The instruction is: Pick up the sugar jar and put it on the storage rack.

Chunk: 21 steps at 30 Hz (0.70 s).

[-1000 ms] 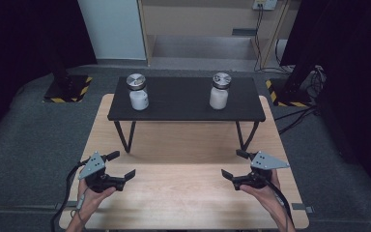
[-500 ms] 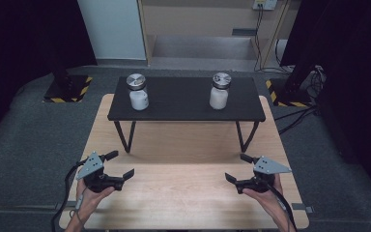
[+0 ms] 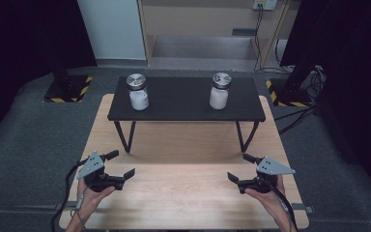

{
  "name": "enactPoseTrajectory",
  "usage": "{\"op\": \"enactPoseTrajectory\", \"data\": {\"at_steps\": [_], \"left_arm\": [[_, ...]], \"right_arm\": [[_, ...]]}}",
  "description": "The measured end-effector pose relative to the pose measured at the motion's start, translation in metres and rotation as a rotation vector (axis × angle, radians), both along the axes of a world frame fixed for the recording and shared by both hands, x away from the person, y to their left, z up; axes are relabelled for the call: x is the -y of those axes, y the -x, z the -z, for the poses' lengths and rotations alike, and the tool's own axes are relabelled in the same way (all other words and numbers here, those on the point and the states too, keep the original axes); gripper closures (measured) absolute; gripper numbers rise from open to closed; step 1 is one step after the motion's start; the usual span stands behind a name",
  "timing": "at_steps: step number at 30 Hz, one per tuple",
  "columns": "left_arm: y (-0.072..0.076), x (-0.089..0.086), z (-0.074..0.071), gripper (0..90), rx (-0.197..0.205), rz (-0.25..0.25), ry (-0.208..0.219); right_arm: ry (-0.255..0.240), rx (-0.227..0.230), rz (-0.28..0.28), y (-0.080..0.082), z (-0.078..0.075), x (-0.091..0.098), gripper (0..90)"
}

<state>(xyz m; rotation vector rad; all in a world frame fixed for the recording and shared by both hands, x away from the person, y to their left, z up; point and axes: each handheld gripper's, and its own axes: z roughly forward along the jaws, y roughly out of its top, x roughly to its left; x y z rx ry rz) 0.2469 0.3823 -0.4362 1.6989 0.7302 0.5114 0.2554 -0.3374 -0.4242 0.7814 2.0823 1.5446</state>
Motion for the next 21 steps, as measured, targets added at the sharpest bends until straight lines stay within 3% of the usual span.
{"op": "enactPoseTrajectory", "data": {"at_steps": [21], "left_arm": [[-0.0037,0.0027,-0.0003,2.0,0.0,0.011,0.0]], "right_arm": [[-0.008,0.001,0.01,0.0051,0.0,0.0024,7.5]]}}
